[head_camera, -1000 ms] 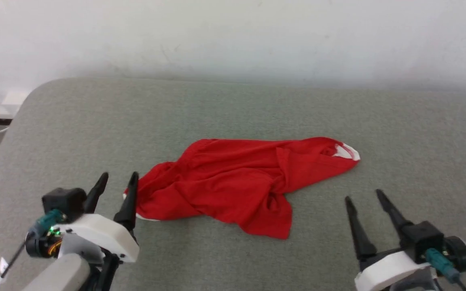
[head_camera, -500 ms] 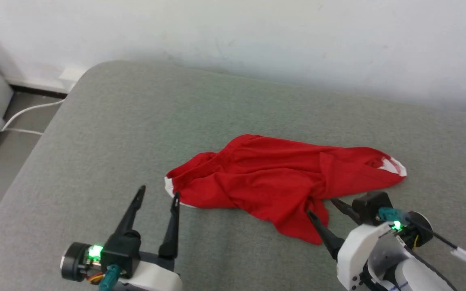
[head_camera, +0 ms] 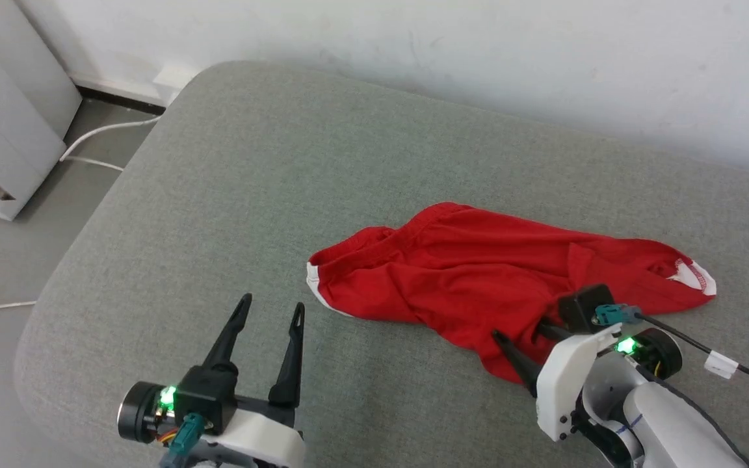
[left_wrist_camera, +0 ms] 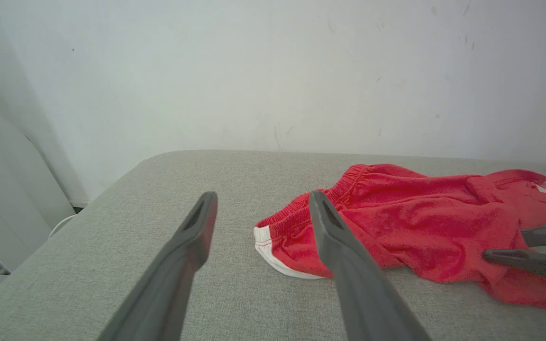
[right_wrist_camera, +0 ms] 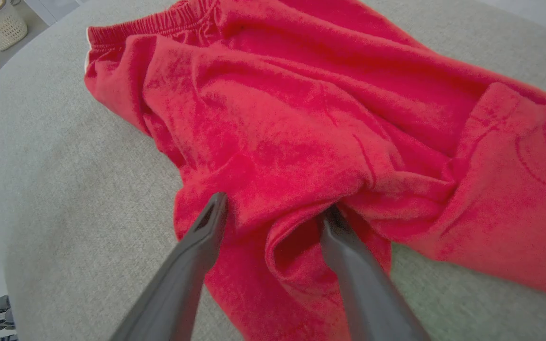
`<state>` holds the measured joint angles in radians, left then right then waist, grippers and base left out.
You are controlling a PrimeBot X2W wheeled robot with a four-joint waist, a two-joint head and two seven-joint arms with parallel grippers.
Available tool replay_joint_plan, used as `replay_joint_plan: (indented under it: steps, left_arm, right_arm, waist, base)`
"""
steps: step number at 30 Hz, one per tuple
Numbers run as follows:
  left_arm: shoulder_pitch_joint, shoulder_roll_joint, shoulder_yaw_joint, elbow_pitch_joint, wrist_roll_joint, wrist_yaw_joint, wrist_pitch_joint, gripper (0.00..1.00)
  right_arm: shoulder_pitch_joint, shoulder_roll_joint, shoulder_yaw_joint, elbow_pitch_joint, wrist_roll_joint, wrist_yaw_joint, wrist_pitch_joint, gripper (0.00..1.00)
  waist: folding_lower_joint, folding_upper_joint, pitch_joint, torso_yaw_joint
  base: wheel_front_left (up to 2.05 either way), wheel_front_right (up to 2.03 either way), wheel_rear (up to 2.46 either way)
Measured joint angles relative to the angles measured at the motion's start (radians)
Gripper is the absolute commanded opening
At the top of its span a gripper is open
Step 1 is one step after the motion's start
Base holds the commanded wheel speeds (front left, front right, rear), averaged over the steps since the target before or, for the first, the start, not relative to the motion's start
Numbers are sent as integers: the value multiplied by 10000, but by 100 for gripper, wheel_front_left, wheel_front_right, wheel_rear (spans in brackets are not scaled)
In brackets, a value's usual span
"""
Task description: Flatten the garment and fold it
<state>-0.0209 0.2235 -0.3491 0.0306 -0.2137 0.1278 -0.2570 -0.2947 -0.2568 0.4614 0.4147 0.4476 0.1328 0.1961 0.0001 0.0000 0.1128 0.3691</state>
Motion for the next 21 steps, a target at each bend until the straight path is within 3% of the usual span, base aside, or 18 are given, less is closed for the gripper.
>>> replay_joint_plan:
  steps: [1,10,16,21]
  left_arm:
    - [1,-56,94,29,58,-63,0,100]
    - [423,-376,809,351,472,-587,2,100]
    - [738,-541,1174,474,579,-911,2,100]
    - [873,-738,1271,537,732,-1114,0,100]
  right_arm:
    - [-53,4,36,102,33,0,-146,0]
    - [-29,-290,13,-251,-23,0,-1707,0]
    - [1289,-673,-734,-2286,-863,0,-1971,0]
    - [2732,-830,-1812,-4746,-1279,0,-1214,0]
  waist:
    - [0,0,28,17]
    - [-1,0,-266,-287]
    - [-1,0,-666,-872]
    - [-2,0,-974,-1413]
  base:
    - [0,0,0]
    - [0,0,0]
    - [0,0,0]
    - [0,0,0]
